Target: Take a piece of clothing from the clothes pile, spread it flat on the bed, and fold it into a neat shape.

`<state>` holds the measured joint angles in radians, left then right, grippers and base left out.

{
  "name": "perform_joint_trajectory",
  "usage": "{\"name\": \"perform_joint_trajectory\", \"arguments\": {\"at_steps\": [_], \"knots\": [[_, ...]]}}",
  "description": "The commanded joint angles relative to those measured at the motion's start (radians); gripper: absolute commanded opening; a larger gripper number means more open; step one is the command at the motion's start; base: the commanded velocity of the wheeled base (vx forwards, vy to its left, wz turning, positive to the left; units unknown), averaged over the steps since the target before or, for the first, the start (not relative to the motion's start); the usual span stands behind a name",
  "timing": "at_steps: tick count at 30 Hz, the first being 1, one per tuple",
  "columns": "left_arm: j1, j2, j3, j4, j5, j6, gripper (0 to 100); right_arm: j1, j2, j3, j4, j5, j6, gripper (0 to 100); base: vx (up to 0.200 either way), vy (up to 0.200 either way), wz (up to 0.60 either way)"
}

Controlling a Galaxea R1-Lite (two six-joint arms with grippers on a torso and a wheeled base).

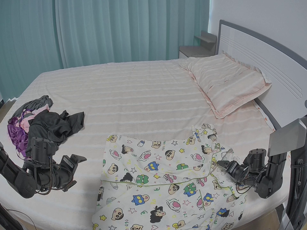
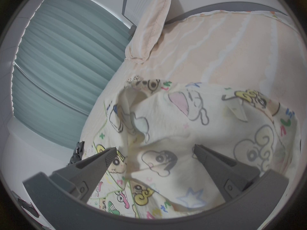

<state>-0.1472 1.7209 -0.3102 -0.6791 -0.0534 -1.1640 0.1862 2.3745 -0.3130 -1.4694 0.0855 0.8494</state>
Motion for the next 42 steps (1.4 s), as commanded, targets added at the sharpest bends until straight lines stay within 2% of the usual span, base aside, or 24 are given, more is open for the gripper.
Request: {"name": "perform_joint_trajectory", "arguments": {"at_steps": [1, 10, 12, 18, 20, 22, 24, 25, 28, 33, 37, 42], "knots": [[0.0, 0.002, -0.001, 0.001, 0.0, 0.0, 100, 0.026, 0.008, 0.025, 0.027, 0.007, -0.012, 100, 0.0, 0.0, 0.0], [0.002, 0.005, -0.001, 0.001, 0.0, 0.0, 100, 0.052, -0.121, 0.072, -0.011, 0.007, -0.015, 100, 0.0, 0.0, 0.0], [0.002, 0.008, -0.004, 0.001, 0.001, 0.003, 100, 0.053, -0.213, 0.1, -0.002, 0.005, -0.021, 100, 0.0, 0.0, 0.0], [0.002, 0.008, -0.007, 0.001, 0.001, 0.003, 100, 0.003, -0.256, 0.141, -0.017, -0.004, -0.138, 100, 0.0, 0.0, 0.0], [0.002, 0.008, -0.007, 0.001, 0.001, 0.003, 100, -0.004, -0.265, 0.141, -0.022, -0.006, -0.145, 100, 0.0, 0.0, 0.0], [0.002, 0.008, -0.009, 0.001, 0.001, 0.004, 100, -0.05, -0.311, 0.123, -0.009, -0.006, -0.154, 100, 0.0, 0.0, 0.0], [0.002, 0.008, -0.009, 0.001, 0.001, 0.004, 100, -0.05, -0.311, 0.123, -0.009, -0.006, -0.154, 100, 0.0, 0.0, 0.0], [0.002, 0.008, -0.009, 0.001, 0.001, 0.004, 100, -0.12, -0.305, 0.086, 0.035, -0.003, -0.184, 100, 0.0, 0.0, 0.0], [0.002, 0.008, -0.009, 0.001, 0.001, 0.004, 100, -0.208, -0.265, 0.064, 0.086, 0.013, -0.208, 100, 0.0, 0.0, 0.0], [0.002, 0.008, -0.007, 0.001, 0.001, 0.004, 100, -0.31, -0.169, 0.045, 0.08, 0.028, -0.271, 100, 0.0, 0.0, 0.0], [0.002, 0.009, -0.006, 0.001, 0.001, 0.004, 100, -0.313, -0.136, 0.049, 0.061, 0.06, -0.263, 100, 0.0, 0.0, 0.0], [0.002, 0.019, -0.006, 0.001, 0.001, 0.003, 100, -0.244, -0.129, 0.078, -0.051, 0.071, -0.202, 100, 0.0, 0.0, 0.0]]}}
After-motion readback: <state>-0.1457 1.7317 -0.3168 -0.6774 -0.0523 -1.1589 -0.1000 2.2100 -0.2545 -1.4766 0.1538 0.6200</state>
